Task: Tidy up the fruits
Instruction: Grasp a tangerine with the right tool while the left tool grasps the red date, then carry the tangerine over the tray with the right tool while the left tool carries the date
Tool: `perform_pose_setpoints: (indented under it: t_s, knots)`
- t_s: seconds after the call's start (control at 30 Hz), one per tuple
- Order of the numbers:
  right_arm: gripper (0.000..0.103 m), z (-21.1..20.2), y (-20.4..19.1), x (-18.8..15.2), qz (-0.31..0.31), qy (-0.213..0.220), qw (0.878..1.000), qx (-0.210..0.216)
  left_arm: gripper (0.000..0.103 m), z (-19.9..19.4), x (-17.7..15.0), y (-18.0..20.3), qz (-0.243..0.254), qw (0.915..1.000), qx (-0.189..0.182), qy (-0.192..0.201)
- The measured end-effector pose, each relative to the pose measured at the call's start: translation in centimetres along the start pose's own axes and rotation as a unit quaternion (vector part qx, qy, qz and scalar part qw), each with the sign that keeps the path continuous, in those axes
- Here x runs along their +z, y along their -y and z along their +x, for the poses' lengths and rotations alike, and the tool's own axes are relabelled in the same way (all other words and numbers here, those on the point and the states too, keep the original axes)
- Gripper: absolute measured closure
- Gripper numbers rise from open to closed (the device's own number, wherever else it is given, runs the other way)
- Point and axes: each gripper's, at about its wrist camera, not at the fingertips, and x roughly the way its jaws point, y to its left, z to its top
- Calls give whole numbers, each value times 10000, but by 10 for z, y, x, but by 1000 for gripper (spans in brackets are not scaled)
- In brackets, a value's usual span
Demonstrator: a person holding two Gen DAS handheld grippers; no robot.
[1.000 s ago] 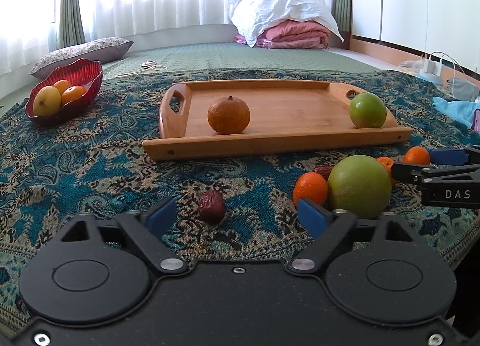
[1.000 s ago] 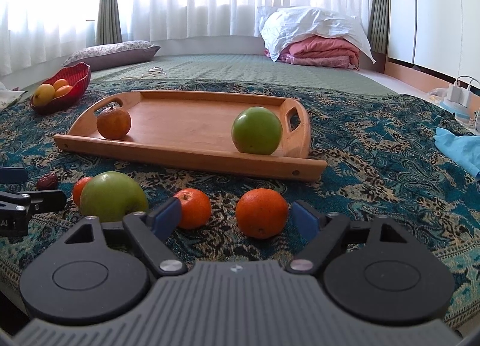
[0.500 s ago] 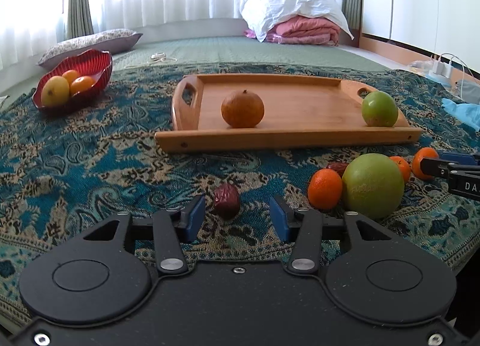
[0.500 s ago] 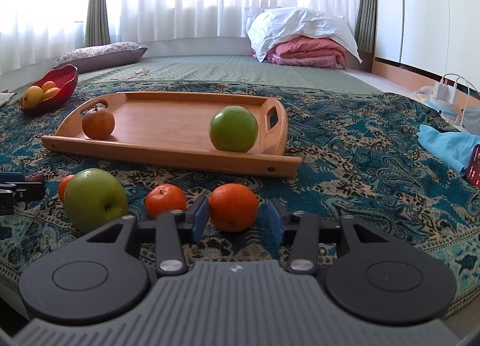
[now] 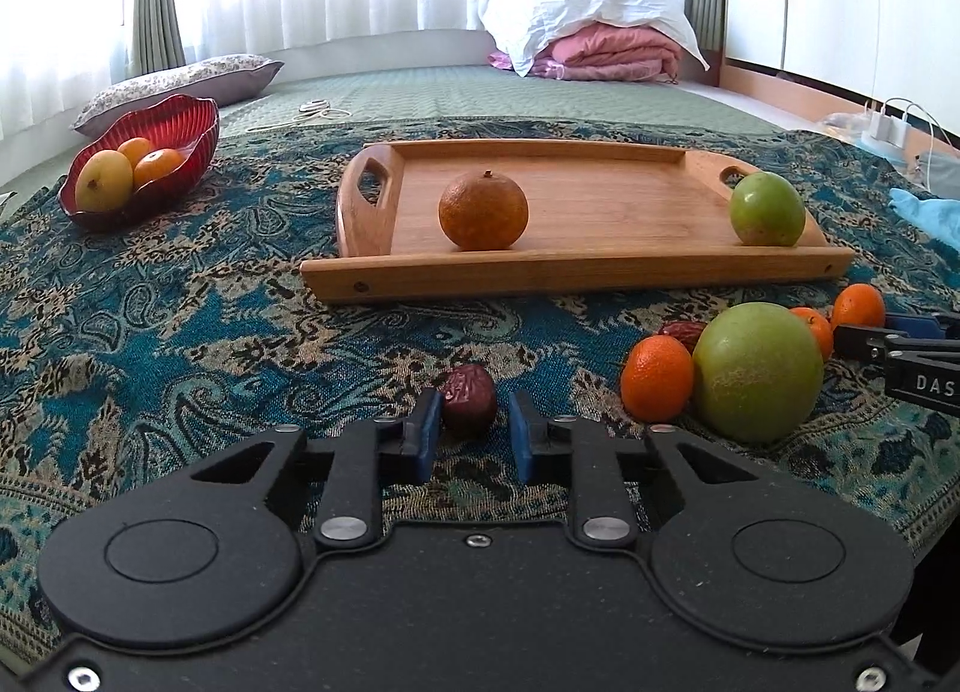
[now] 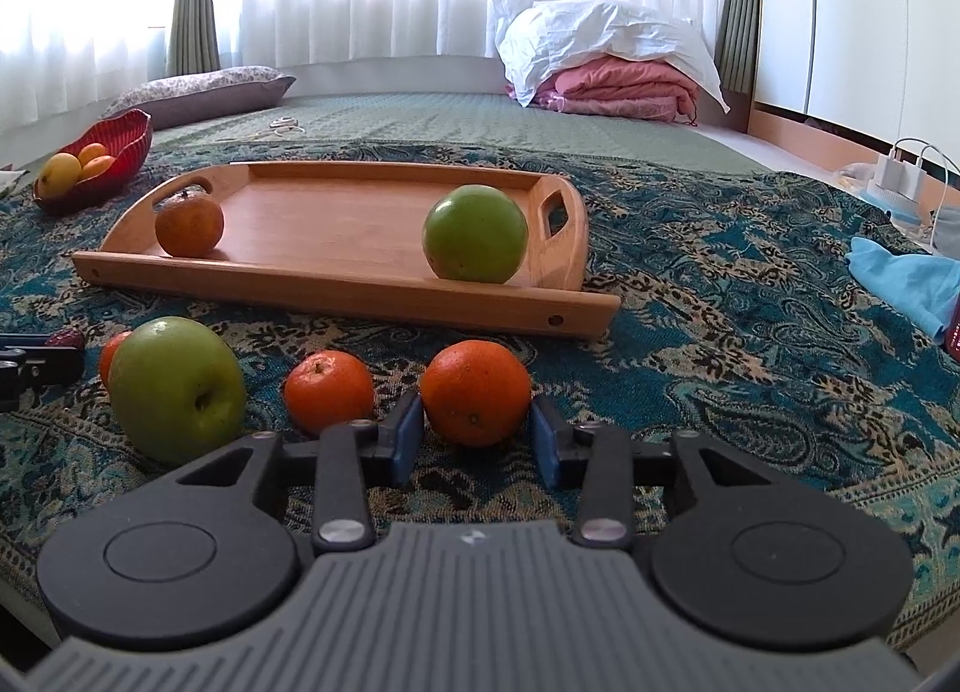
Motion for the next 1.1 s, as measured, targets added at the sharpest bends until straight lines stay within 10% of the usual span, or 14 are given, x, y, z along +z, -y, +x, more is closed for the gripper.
perform_pose_setpoints:
  t_s: [1.1]
  knots:
    - [63,-13,1,27,310,465,9984,62,85,-8,40,7,-46,9993,-55,361]
